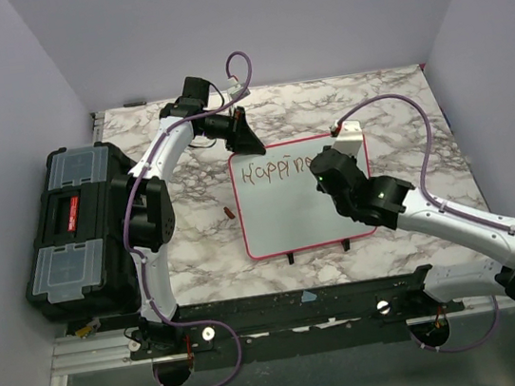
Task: Write a sentence on the whiteboard
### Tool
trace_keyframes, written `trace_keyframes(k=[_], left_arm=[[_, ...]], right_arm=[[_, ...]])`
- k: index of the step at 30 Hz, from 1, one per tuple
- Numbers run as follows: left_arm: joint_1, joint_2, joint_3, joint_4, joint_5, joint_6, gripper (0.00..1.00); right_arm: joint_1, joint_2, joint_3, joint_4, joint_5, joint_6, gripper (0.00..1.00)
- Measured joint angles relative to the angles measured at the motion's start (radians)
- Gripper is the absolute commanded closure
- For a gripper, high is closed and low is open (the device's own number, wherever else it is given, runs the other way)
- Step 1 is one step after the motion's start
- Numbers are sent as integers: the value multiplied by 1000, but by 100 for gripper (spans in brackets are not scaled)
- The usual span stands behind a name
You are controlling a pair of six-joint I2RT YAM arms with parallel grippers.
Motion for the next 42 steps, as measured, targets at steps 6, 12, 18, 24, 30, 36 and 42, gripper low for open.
trace_keyframes(k=[6,12,18,24,30,36,42], left_arm=[[0,0,0,0,0,0,100],[0,0,0,0,0,0,100],[0,0,-2,0,0,0,100],[0,0,-2,0,0,0,100],[0,0,-6,1,0,0,100],[0,0,-6,1,0,0,100],[0,0,-6,1,0,0,100]], right_arm=[[-6,22,13,0,2,0,99],[-19,45,32,1,4,-1,99],[-37,71,37,1,12,-1,99],[-58,75,37,3,13,-1,99],[-59,78,37,23,4,-13,99],[-59,78,37,42,-29,-26,99],[-59,78,32,55,-61,-27,99]])
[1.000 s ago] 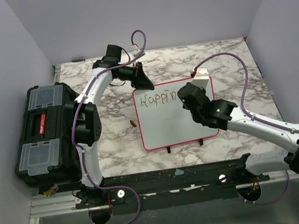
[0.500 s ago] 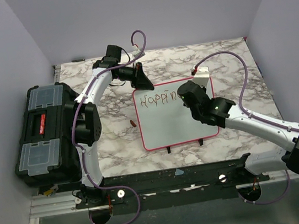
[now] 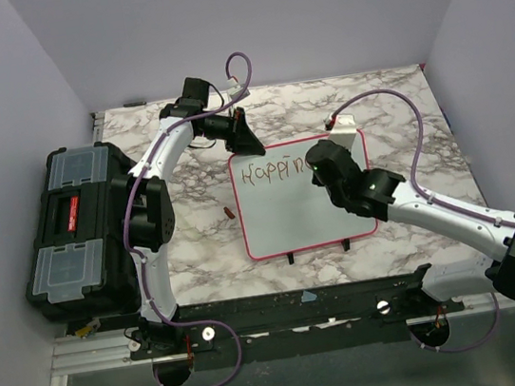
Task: Write a sentence on the whiteboard
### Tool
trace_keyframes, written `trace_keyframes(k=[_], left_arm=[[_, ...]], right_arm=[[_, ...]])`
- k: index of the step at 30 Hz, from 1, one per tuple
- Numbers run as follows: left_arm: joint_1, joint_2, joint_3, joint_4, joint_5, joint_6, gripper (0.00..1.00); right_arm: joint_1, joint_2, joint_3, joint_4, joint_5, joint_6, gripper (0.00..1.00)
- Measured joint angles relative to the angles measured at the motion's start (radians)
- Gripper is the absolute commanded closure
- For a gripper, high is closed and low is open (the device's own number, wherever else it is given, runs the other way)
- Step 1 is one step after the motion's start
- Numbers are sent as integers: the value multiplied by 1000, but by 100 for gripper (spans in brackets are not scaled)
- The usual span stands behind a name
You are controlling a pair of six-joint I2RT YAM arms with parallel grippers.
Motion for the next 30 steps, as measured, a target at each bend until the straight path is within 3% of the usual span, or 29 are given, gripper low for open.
trace_keyframes(k=[30], left_arm=[[0,0,-6,2,-1,0,100]], right_arm=[[0,-58,-71,-64,-2,45,99]])
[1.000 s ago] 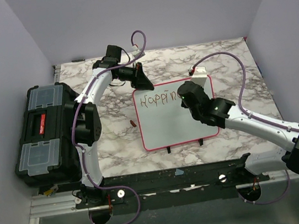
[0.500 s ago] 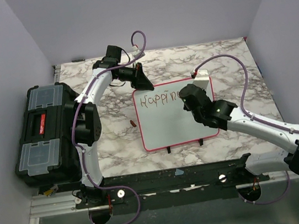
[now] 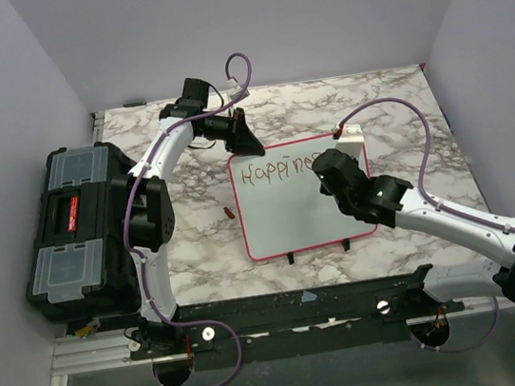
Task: Write a sentence on the whiteboard
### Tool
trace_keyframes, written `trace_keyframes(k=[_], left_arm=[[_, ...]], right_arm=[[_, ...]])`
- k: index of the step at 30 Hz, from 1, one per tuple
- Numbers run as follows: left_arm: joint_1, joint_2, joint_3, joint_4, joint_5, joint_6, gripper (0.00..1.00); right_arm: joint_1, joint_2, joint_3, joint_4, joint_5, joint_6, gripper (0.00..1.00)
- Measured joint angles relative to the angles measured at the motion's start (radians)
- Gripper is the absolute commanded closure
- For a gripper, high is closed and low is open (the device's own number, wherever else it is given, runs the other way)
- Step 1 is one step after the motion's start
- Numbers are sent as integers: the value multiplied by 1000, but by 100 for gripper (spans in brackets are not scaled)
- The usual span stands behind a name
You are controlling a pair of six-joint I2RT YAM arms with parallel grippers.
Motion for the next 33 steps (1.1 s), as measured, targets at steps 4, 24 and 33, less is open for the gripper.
trace_keyframes(k=[4,24,33], left_arm=[[0,0,0,0,0,0,100],[0,0,0,2,1,0,100],[0,0,0,2,2,0,100]], right_arm=[[0,-21,-15,9,-32,-11,99],[0,-173,-45,80,37,-51,99],[-19,-93,-43,51,84,-44,99]])
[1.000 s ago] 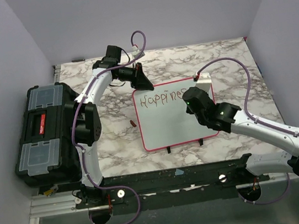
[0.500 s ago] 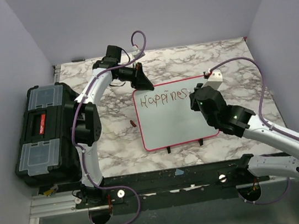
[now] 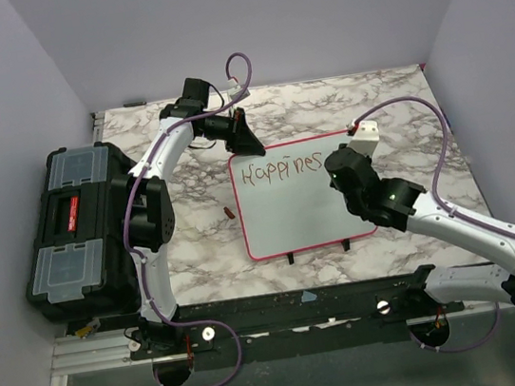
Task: Write a sentence on the whiteboard
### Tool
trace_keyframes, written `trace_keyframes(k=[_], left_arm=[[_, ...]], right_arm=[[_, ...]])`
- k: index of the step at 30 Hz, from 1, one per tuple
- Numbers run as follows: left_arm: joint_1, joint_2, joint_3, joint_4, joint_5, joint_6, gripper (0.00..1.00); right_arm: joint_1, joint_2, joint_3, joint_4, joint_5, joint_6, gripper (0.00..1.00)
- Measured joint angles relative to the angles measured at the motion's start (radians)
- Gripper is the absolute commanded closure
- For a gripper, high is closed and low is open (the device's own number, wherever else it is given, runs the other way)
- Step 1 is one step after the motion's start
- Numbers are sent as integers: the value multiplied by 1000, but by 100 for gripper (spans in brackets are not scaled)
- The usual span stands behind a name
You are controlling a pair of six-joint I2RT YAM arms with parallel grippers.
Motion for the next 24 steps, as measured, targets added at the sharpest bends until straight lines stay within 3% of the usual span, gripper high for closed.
trace_keyframes(k=[24], left_arm=[[0,0,0,1,0,0,100]], right_arm=[[-26,79,25,33,15,-14,99]])
